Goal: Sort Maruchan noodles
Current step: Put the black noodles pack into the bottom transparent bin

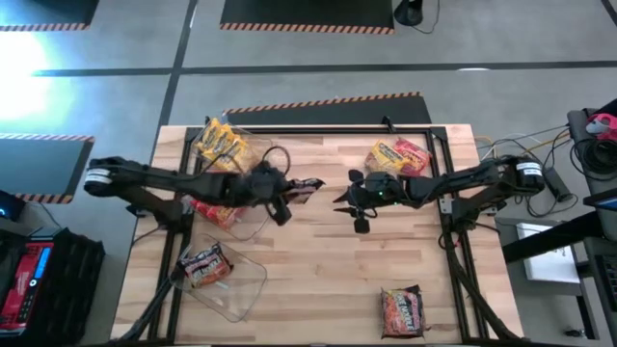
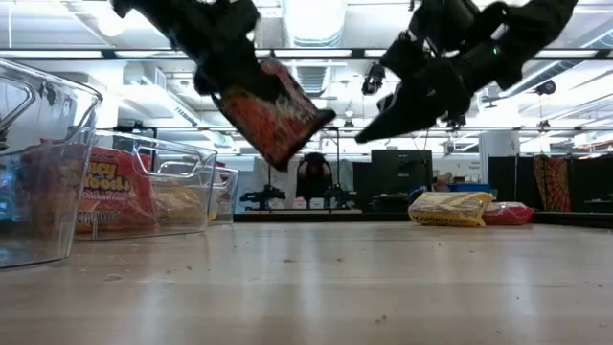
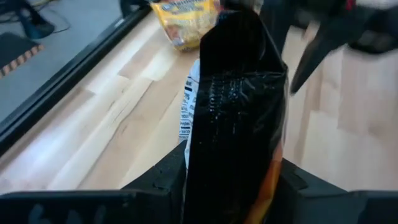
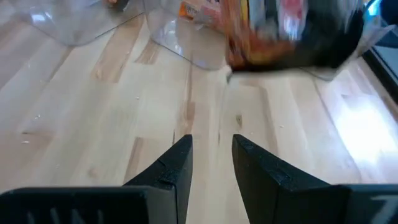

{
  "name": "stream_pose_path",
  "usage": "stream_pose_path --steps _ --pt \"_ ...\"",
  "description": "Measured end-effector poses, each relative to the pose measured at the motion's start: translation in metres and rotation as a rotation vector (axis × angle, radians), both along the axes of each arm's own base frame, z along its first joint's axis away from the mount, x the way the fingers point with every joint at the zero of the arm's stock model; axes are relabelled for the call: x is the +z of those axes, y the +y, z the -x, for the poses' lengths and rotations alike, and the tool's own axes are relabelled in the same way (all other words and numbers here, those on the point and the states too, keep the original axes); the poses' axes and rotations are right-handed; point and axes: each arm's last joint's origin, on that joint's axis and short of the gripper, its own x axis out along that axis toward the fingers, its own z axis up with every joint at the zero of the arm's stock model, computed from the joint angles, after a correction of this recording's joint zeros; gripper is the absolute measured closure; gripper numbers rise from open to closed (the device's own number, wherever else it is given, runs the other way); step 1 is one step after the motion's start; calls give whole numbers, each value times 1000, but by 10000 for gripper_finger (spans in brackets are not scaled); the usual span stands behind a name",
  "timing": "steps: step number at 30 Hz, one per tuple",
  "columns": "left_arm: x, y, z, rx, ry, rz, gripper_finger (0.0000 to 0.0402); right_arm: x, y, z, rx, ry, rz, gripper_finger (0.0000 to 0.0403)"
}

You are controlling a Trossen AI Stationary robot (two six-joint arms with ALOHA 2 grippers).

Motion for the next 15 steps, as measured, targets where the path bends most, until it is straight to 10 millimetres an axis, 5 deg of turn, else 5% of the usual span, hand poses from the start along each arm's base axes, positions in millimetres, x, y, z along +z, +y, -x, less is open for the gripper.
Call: stream_pose_path --steps 7,15 --pt "15 -55 28 222 -129 7 272 -23 0 1 -29 73 -55 300" --pt "4 -108 56 311 -215 52 274 -37 0 -2 -33 130 -63 300"
